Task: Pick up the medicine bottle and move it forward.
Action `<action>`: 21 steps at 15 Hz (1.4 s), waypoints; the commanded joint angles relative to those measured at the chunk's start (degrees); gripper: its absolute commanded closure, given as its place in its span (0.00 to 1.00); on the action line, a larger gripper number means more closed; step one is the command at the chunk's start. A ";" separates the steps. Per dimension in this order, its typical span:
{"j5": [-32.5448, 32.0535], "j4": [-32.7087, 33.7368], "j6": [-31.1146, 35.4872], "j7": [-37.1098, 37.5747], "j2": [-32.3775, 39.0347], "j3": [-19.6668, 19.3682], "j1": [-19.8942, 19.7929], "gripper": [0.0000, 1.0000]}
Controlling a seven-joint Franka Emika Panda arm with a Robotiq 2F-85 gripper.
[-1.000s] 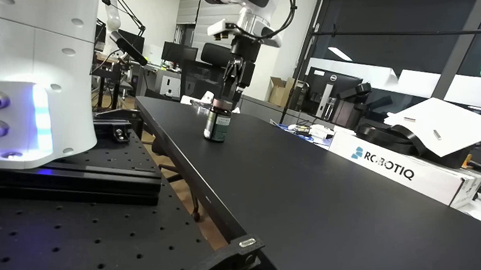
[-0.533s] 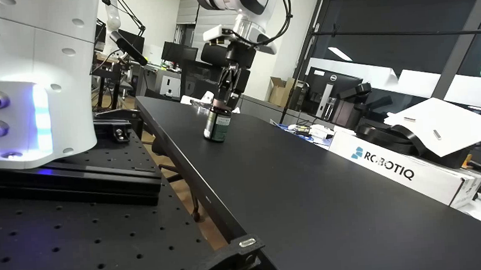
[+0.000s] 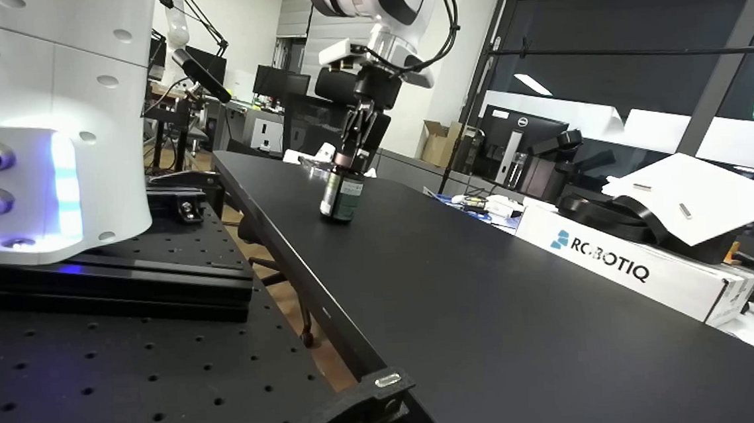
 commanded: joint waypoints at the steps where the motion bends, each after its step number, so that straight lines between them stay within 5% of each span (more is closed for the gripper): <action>1: 2.07 1.21 -6.38 -4.34 -4.39 -1.33 -0.41 0.64; 7: 0.79 0.99 -18.39 -12.96 -13.55 -3.64 -2.68 0.64; 8: 1.01 1.76 -15.15 -10.68 -9.68 -2.70 -2.29 0.64; 9: 1.01 1.66 -15.86 -11.19 -10.71 -2.82 -2.63 0.39; 19: 0.98 1.50 -15.17 -11.17 -9.40 -2.59 -2.44 0.39; 20: 0.66 3.40 -15.63 -12.02 -8.63 -2.83 -2.63 0.64; 21: -0.14 4.82 -15.49 -11.93 -8.02 -2.96 -2.92 0.64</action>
